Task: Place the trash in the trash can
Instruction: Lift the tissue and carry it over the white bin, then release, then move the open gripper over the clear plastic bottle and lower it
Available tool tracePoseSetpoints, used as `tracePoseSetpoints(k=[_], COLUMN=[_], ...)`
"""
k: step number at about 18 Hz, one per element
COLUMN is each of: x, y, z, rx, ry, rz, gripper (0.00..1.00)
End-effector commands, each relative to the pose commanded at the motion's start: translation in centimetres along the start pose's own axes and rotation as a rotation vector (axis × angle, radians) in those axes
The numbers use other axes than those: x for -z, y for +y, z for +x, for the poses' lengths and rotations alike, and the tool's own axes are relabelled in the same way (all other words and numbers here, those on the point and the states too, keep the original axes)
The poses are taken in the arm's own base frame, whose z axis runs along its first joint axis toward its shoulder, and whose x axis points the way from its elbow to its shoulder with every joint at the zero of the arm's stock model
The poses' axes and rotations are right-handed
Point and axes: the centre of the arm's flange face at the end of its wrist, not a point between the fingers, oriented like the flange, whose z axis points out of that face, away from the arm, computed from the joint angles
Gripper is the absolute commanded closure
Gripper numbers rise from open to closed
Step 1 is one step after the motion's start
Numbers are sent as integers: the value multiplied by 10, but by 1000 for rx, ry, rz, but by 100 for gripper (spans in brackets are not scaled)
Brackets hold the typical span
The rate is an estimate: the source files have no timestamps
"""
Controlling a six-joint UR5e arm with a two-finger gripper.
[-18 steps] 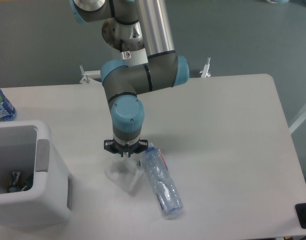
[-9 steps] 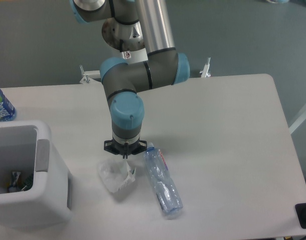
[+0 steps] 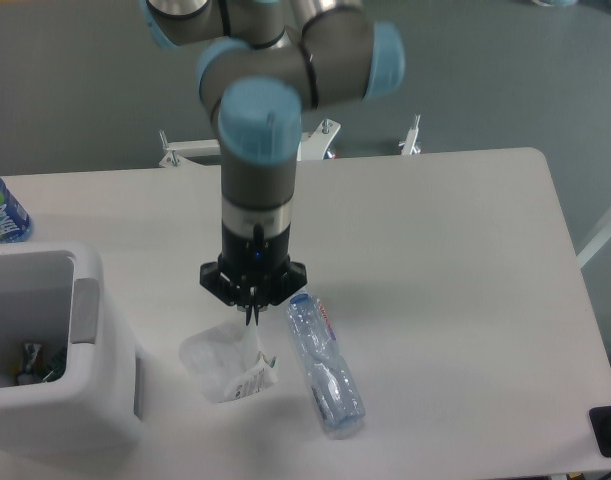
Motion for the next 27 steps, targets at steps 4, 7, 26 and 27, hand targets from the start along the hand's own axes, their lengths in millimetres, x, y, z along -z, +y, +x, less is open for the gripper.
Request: tracePoseSetpoints(k=[4, 7, 26, 27], x=[38, 41, 18, 16], y=[-16, -1, 51, 47], z=[33, 104, 210, 198], rx=[20, -70, -204, -183], ry=[42, 106, 210, 198], rz=[127, 118, 30, 31], gripper=[93, 93, 1, 0])
